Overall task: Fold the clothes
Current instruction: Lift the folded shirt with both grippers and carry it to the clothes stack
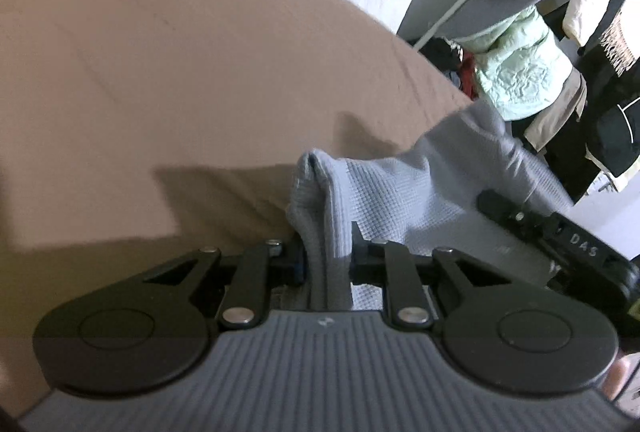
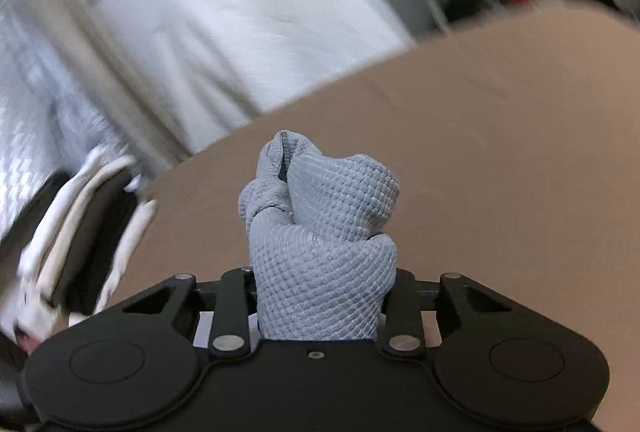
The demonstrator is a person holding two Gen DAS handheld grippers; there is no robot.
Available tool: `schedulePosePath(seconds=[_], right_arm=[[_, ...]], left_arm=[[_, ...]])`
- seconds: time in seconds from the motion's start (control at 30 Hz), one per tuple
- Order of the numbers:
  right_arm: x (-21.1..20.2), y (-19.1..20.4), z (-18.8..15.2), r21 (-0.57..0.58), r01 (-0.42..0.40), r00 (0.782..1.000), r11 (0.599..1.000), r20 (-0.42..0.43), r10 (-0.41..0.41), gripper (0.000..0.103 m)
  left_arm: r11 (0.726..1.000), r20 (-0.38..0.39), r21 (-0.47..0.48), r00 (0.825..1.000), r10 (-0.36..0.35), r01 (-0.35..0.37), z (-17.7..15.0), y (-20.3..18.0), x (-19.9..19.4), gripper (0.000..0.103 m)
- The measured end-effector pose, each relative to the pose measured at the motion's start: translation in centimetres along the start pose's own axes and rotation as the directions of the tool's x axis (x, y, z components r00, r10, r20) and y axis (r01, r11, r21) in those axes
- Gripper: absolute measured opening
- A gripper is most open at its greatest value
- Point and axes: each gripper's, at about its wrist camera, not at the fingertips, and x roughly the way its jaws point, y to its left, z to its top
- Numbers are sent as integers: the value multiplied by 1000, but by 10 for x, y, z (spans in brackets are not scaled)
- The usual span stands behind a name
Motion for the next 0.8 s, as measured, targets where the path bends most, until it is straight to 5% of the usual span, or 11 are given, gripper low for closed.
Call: schedulePosePath(seconds=[0.1, 0.3, 0.6, 0.8], right_arm=[[-16, 39, 21, -134, -47, 998, 990, 40, 53, 36], [-49, 112, 55, -263, -168, 980, 950, 63, 190, 36], [-96, 209, 93, -354, -318, 934, 880, 44, 355, 36], [-115, 285, 103, -418, -400, 892, 816, 25, 450, 36]], left_arm=[[999, 56, 29, 998, 40, -42, 3, 0, -49, 17], [998, 191, -61, 981, 31, -20, 16, 23, -154, 17], [998, 384, -65, 923, 23, 2, 54, 29, -287, 17], [996, 445, -38, 890, 95, -87, 86, 40, -374, 17]])
